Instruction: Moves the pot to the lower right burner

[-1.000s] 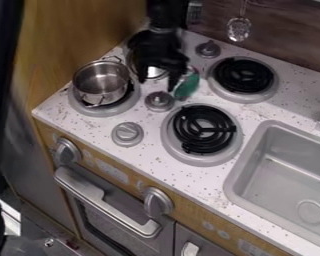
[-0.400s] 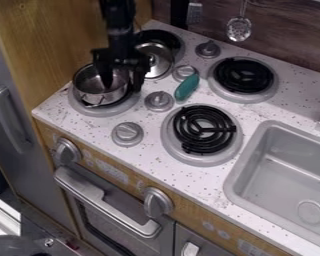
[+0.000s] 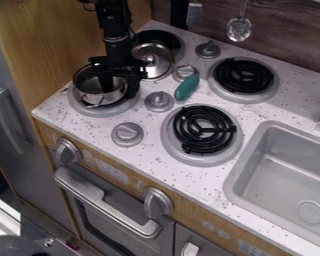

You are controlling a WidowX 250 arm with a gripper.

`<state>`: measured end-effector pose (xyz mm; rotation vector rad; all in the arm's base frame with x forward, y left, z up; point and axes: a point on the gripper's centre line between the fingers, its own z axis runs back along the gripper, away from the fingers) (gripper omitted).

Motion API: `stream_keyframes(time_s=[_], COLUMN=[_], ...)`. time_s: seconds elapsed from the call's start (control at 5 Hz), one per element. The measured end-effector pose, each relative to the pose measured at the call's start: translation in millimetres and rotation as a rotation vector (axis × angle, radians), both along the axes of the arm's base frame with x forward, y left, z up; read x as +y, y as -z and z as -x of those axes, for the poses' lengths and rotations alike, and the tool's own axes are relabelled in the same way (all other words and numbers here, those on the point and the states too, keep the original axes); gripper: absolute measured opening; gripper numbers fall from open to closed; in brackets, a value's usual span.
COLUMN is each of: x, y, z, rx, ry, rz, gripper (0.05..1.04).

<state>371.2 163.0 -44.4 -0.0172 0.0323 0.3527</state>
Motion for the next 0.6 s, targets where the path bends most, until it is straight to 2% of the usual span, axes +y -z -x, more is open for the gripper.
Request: stream_keyframes(time_s=[0.2, 0.4, 0.6], x=[-6, -16, -58], y=[0.0, -2.3, -12.1], z=[-2, -7, -23], rx=[0.0, 0.004, -0.009], ry=[0.038, 0.095, 0.222], rz=[-0.033, -0.056, -0.079], gripper=[0.395, 0.182, 0.086])
